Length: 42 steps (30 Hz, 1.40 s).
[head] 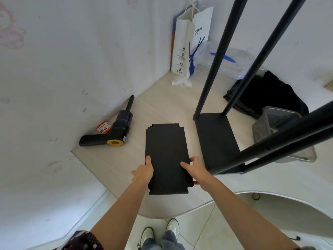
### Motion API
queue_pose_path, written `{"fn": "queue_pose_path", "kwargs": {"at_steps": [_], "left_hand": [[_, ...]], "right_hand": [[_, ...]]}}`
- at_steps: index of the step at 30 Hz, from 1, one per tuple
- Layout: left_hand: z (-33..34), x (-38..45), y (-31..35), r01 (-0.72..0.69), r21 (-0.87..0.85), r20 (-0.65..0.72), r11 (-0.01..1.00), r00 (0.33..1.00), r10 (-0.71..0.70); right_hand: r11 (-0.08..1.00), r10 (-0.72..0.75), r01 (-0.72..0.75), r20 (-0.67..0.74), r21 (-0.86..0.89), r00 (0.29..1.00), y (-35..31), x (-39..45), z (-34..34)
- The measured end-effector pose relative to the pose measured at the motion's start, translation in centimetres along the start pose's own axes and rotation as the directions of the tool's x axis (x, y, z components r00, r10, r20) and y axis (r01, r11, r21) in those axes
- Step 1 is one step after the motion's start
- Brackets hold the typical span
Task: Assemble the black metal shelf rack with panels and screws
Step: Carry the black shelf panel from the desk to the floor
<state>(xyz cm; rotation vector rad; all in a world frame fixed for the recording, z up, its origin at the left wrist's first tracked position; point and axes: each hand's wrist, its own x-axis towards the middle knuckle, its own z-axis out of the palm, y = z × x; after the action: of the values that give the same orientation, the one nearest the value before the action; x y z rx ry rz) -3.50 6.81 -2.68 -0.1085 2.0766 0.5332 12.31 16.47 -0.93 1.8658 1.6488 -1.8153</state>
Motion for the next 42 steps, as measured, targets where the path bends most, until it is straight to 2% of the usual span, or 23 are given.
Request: {"fn": "queue_pose_path", "kwargs": {"at_steps": [5, 8, 16, 21, 25, 29, 32, 37, 42], "left_hand": [[0.2, 0.2, -0.4, 0.018, -0.225, 0.152, 0.974, 0.988, 0.017], [0.0, -0.4, -1.0, -0.012, -0.261, 0.168, 0.965, 0.984, 0.058], [-2.7, -0.9, -3.5, -0.218, -0.174, 0.177, 0.96, 0.952, 0.248], [-6.8, -2.0, -5.6, -0.349, -0.134, 0.278, 0.927, 0.885, 0.374], [-9.4, -3.2, -7.8, -0.486, -0.058, 0.289, 0.872, 0.828, 0.48], [-10.8, -4.3, -10.8, -0.598, -0.06, 0.344, 0.799, 0.739, 0.579], [-10.7, -5.4, -13.2, -0.672, -0.059, 0.375, 0.738, 0.671, 0.64], [-9.6, -7.4, -16.2, -0.836, -0.058, 0.443, 0.545, 0.468, 0.765], [-7.1, -9.6, -18.4, -0.919, -0.031, 0.596, 0.394, 0.299, 0.745]], "right_hand": [[0.999, -0.033, 0.033, -0.016, 0.013, 0.999, 0.3, -1.2, -0.4], [0.996, -0.031, 0.035, -0.048, 0.079, 0.998, 0.3, -2.1, -0.2], [0.961, -0.031, 0.057, -0.099, 0.271, 0.995, 1.2, -6.0, 2.0], [0.924, -0.024, 0.096, -0.194, 0.369, 0.981, 2.5, -9.9, 5.8], [0.888, -0.03, 0.142, -0.253, 0.437, 0.967, 4.5, -13.3, 9.6], [0.86, -0.024, 0.204, -0.362, 0.468, 0.932, 6.8, -16.5, 12.7], [0.858, 0.014, 0.236, -0.479, 0.457, 0.878, 8.9, -18.6, 14.8], [0.885, 0.064, 0.277, -0.687, 0.374, 0.724, 12.8, -21.2, 17.5], [0.88, 0.213, 0.218, -0.761, 0.422, 0.612, 17.6, -24.1, 18.9]]}}
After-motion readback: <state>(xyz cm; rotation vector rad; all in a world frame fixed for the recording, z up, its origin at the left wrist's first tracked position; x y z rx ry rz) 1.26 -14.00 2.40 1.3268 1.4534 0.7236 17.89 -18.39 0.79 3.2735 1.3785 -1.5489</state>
